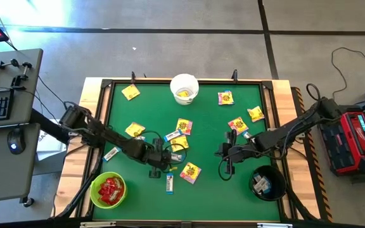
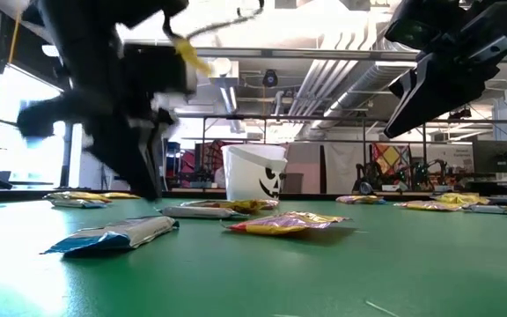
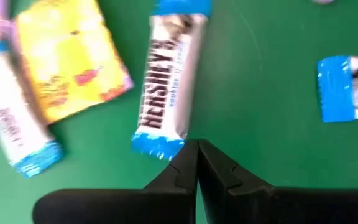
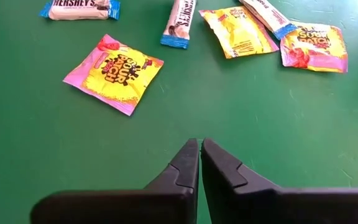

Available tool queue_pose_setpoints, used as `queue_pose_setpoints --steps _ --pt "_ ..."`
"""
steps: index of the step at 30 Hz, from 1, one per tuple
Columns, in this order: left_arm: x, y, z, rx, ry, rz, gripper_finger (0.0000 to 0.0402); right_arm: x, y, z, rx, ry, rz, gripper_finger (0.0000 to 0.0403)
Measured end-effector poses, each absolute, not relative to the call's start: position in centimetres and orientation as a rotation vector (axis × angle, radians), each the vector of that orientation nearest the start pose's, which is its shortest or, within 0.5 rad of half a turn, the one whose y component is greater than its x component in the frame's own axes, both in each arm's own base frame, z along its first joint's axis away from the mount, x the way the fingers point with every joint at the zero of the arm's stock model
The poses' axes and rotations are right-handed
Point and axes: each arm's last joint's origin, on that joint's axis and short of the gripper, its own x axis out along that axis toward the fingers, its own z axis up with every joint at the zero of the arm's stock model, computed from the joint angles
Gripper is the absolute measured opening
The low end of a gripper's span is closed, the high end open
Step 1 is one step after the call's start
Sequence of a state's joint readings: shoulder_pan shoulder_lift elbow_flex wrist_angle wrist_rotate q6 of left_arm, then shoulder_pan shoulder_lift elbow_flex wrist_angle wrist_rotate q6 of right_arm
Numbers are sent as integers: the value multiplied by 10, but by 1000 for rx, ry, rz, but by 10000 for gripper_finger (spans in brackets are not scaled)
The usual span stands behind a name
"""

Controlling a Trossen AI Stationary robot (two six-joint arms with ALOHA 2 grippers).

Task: Sort candy by brand, put in halloween buckets
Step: Put the white candy into the black bucket

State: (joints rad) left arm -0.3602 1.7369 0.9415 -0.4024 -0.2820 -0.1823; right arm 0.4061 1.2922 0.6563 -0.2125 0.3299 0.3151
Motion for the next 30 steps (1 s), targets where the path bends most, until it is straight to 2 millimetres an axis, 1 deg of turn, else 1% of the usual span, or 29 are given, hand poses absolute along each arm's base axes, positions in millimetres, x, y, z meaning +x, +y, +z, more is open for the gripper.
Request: queue_pose_setpoints --steps 2,3,6,10,14,17,26,28,30 --pt "291 -103 151 191 1137 56 0 227 87 189 -2 790 -55 5" --pt "288 -102 152 175 1161 75 0 227 87 189 3 791 -57 5" --pt "280 -95 145 171 1258 154 0 227 87 189 9 791 -60 5" --pt "288 -88 142 151 1225 198 0 227 87 188 7 795 -61 5" --pt "299 -83 135 140 1184 158 0 226 87 188 10 797 -63 5" --pt "307 -84 130 129 1145 108 0 226 87 188 13 802 -61 5" --pt "321 -86 124 104 1056 62 0 227 88 189 21 789 -55 5" --pt "324 -87 120 112 1041 55 0 228 88 190 19 779 -51 10" --pt "328 -86 117 110 1023 59 0 230 89 189 7 765 -36 25"
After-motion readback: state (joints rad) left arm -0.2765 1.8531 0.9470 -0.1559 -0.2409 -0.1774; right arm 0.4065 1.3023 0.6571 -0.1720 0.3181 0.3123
